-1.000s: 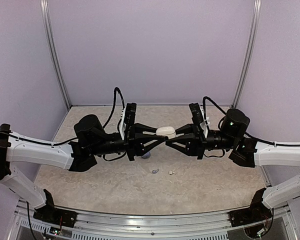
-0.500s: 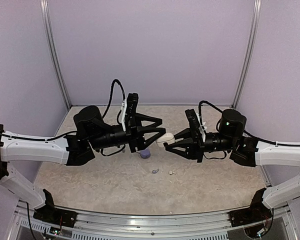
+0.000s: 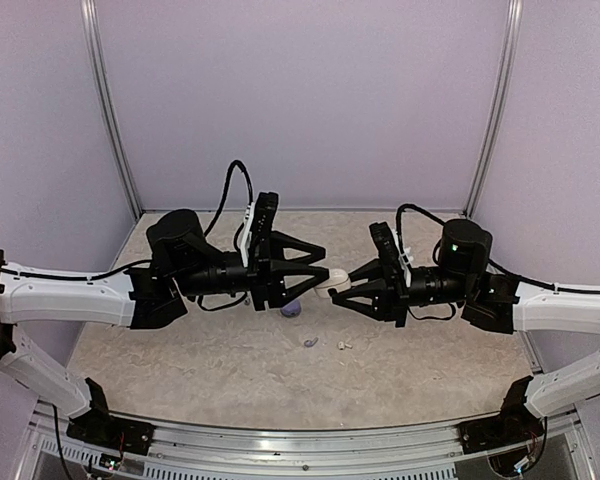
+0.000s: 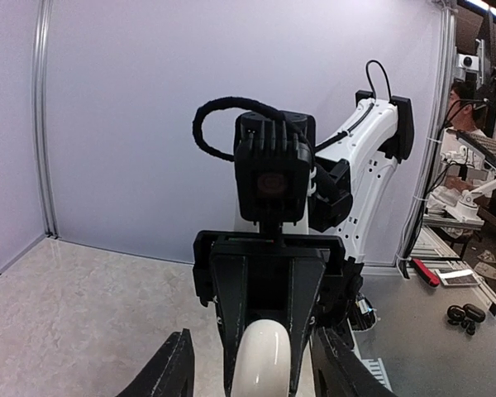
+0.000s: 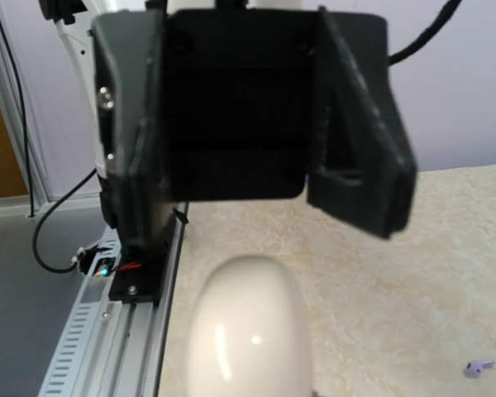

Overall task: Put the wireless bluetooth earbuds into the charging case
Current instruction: Pass from the right arm to the left

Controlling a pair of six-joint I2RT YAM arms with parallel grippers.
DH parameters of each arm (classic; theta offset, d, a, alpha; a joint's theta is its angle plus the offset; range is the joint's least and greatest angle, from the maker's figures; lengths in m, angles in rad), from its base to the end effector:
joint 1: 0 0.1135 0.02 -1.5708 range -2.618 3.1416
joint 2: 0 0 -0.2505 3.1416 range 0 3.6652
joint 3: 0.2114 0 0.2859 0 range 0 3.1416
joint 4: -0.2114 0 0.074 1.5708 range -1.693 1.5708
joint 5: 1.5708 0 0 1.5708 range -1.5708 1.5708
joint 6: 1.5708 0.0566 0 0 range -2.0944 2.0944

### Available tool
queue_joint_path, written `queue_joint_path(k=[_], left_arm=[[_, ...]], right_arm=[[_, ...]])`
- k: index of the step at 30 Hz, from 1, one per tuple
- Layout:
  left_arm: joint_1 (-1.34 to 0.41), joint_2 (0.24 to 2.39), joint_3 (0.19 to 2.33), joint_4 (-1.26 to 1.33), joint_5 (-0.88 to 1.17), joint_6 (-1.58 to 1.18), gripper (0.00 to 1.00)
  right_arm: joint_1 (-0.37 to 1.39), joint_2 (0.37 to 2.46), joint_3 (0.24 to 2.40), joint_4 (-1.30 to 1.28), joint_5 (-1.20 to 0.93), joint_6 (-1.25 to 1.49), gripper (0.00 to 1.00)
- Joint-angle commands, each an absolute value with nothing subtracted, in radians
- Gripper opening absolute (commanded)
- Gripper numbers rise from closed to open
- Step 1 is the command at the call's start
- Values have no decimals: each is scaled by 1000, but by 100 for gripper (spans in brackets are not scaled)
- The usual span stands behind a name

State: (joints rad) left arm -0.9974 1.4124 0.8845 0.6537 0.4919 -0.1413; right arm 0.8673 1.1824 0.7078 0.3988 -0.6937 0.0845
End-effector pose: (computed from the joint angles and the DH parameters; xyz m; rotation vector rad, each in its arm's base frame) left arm 0.1810 -0.3296 0.2874 1.0340 1.2140 -1.2622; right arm 0.1784 0.2662 0.2621 -1.1766 1.3559 1.2698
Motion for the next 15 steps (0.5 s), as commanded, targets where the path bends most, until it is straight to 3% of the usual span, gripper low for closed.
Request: queue_joint_path(k=[1,8,15], left_arm=[[-995,1393,884,622,555,-115,49],[-996,1423,901,600,564,-117,46],[-997,1438,916,583,564,-112,32]], right_arm=[[864,1165,735,395,-695,71,10],[863,1167,744,400,-716,77,10],[863,1168,746,403,-722,78,10]])
